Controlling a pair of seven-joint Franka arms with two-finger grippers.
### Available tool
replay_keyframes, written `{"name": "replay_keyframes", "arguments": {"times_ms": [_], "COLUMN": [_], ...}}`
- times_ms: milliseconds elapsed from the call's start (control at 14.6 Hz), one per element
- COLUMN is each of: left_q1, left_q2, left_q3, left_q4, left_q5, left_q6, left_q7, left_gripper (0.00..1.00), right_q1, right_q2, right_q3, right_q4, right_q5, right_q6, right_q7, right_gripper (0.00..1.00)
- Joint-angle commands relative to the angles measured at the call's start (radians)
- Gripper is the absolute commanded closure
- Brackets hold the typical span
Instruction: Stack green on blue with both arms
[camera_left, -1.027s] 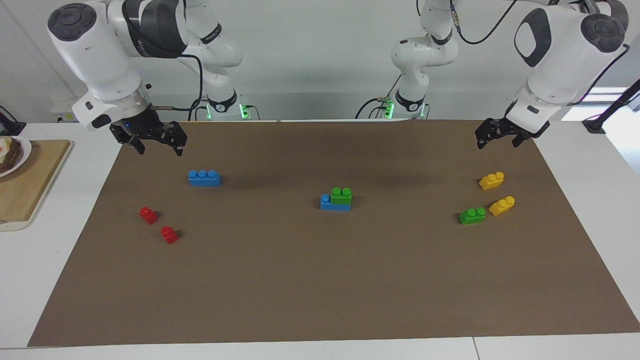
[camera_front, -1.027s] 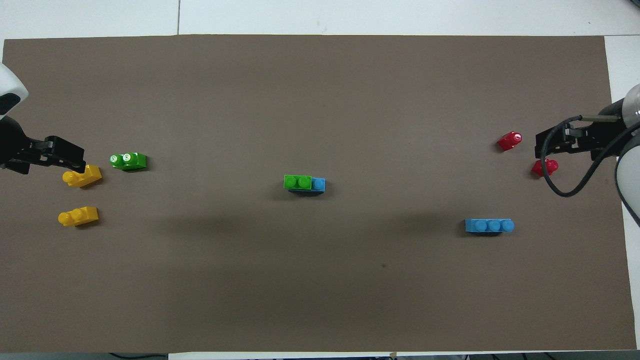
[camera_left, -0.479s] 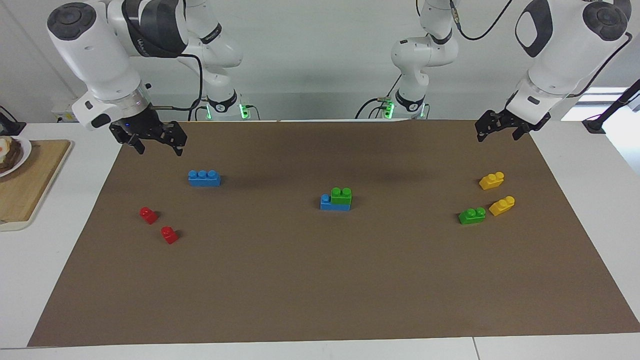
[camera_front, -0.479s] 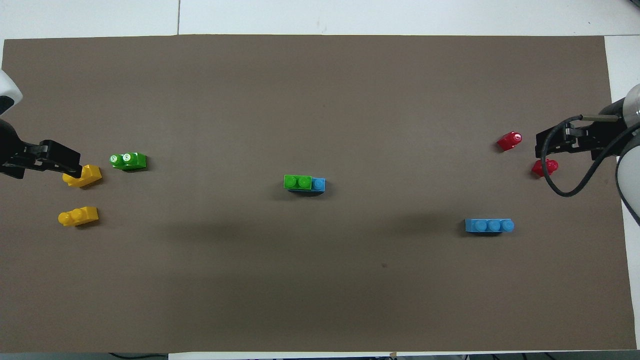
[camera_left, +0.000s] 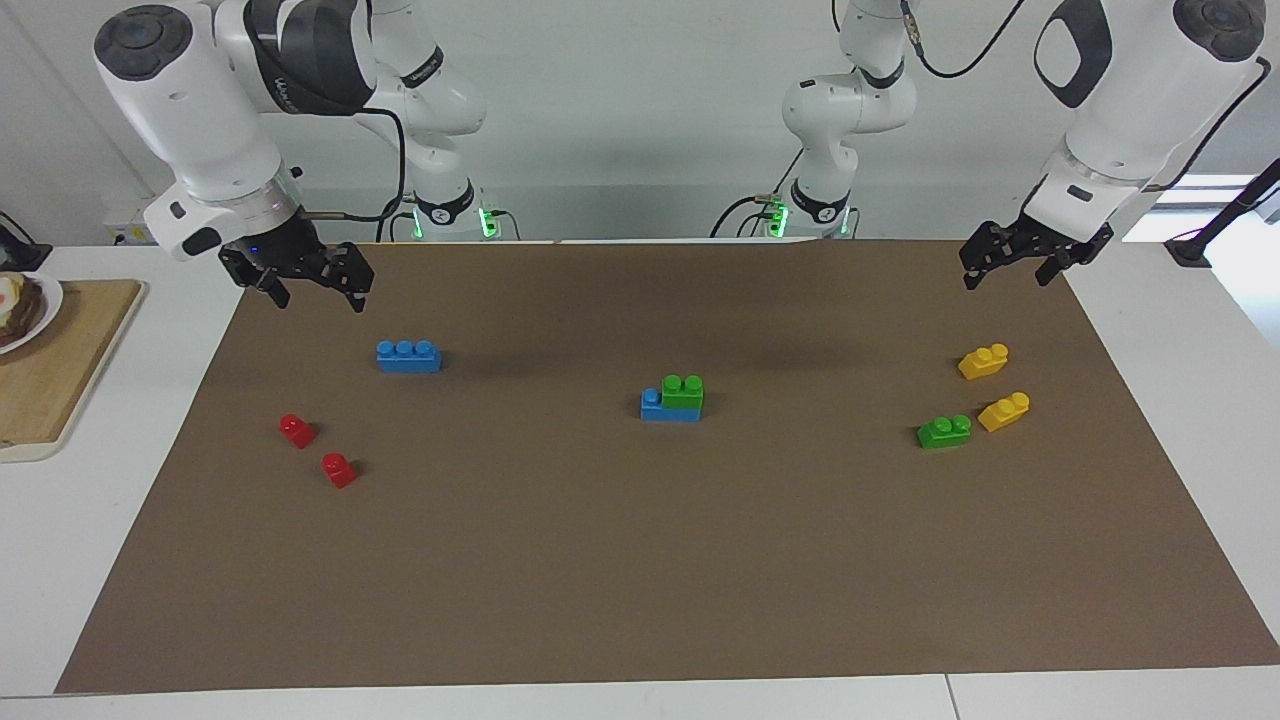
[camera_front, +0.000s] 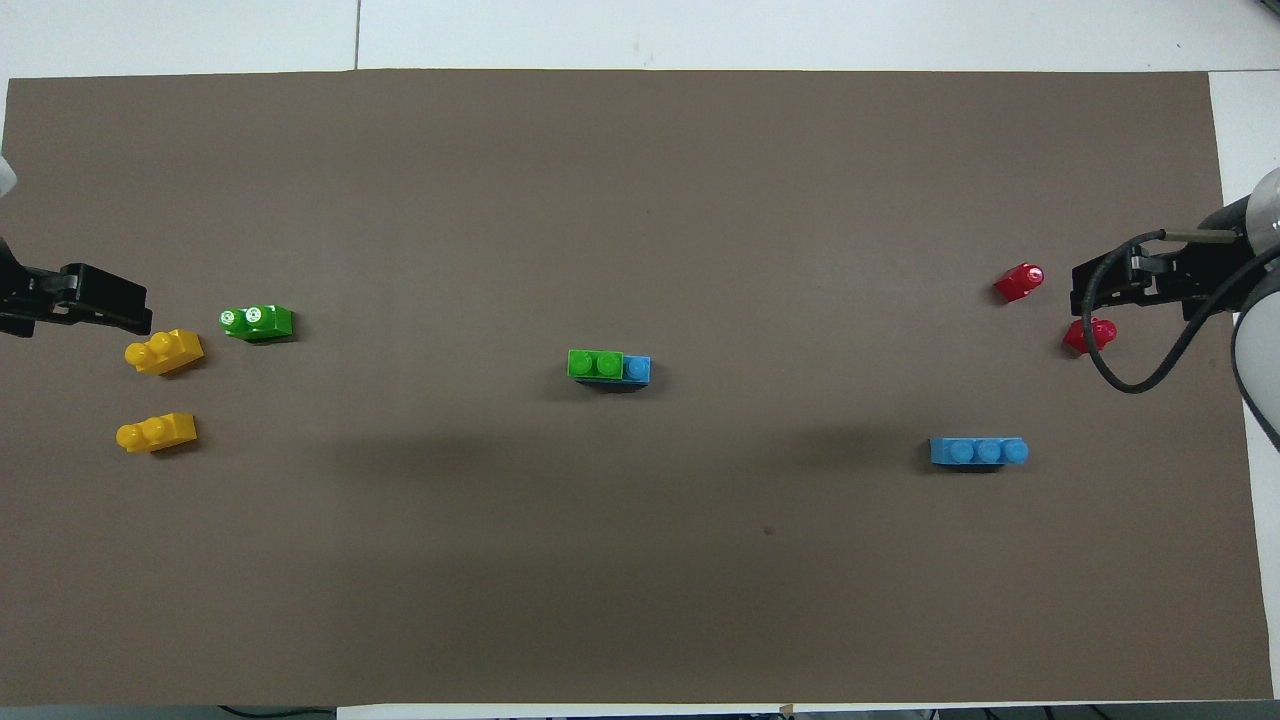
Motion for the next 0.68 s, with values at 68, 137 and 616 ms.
{"name": "replay_keyframes", "arguments": {"times_ms": [68,137,616], "left_q1": [0.005,0.005,0.003], "left_q2": [-0.021,-0.021,-0.024], "left_q3": [0.009,0.009,0.009], "left_q4": [-0.018,-0.018,-0.024], "left_q5": [-0.046,-0.046,-0.046], "left_q6": [0.038,0.038,0.035], "left_q7": [0.010,0.010,0.012], "left_gripper": [0.00,0.00,0.00], "right_q1": [-0.016,-0.016,-0.016], "right_q2": [-0.003,-0.003,-0.005], "right_q3": [0.010,0.010,0.010], "right_q4": [0.004,0.005,-0.001], "right_q5": [-0.004,-0.004,-0.004], "right_q6": [-0.004,-0.004,-0.004], "right_q7": [0.016,0.016,0.016], "right_gripper": [0.00,0.00,0.00]}}
